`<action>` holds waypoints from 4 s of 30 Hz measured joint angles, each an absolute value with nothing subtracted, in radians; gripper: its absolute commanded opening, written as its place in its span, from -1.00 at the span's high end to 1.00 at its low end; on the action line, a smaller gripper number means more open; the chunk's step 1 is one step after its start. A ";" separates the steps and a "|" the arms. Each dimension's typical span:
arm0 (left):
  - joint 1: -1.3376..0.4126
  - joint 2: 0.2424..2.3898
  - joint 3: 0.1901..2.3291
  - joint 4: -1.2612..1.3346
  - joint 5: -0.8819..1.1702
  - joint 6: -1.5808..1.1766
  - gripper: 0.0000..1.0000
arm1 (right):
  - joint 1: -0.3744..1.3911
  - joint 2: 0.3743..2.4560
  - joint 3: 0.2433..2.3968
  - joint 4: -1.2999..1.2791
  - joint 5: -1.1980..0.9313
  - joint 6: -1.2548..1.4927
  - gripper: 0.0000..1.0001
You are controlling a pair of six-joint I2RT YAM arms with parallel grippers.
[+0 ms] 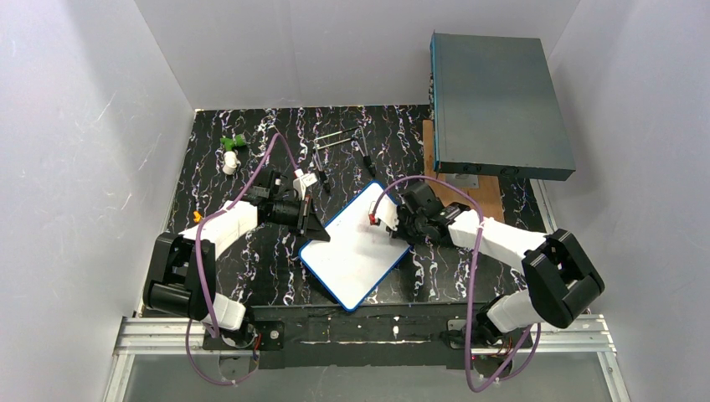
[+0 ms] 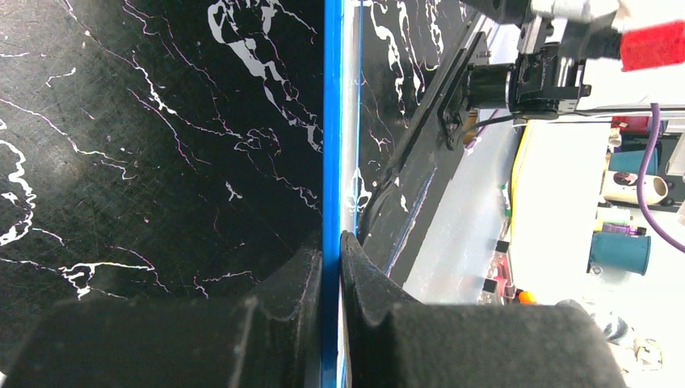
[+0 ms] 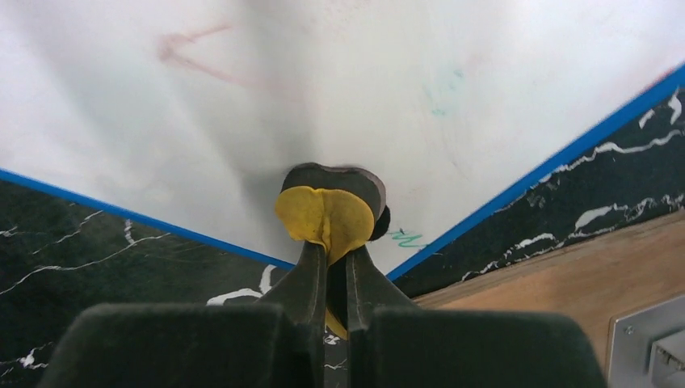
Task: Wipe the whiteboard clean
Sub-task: Erase the whiteboard at the center of the board.
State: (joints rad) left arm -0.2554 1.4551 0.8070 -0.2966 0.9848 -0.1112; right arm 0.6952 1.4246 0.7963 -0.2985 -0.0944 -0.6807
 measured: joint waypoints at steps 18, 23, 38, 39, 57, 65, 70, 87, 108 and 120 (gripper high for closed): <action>-0.255 1.455 0.807 -0.295 0.983 -0.112 1.00 | 0.610 1.440 0.791 -0.288 -0.002 -0.693 0.97; -0.255 1.455 0.807 -0.295 0.984 -0.112 1.00 | 0.642 1.433 0.789 -0.335 -0.058 -0.718 0.97; -0.256 1.451 0.807 -0.295 0.983 -0.112 1.00 | 0.615 1.444 0.768 -0.221 0.141 -0.665 0.97; -0.256 1.451 0.807 -0.295 0.983 -0.112 1.00 | 0.615 1.447 0.768 -0.224 0.139 -0.675 0.97; -0.257 1.444 0.807 -0.301 0.980 -0.112 1.00 | 0.636 1.545 0.953 -0.416 0.050 -0.617 0.97; -0.257 1.444 0.807 -0.319 0.970 -0.111 1.00 | 0.765 1.595 1.085 -0.419 -0.054 -0.506 0.97; -0.257 1.443 0.807 -0.320 0.961 -0.112 1.00 | 0.905 1.599 1.100 -0.387 -0.160 -0.498 0.97; -0.264 1.427 0.807 -0.300 0.968 -0.112 1.00 | 0.715 1.502 0.931 -0.198 -0.078 -0.501 0.97; -0.264 1.410 0.794 -0.278 0.979 -0.124 1.00 | 1.013 1.577 1.097 -0.214 -0.119 -0.472 0.97; -0.263 1.410 0.791 -0.254 0.973 -0.126 1.00 | 0.816 1.553 1.047 -0.155 -0.096 -0.435 0.97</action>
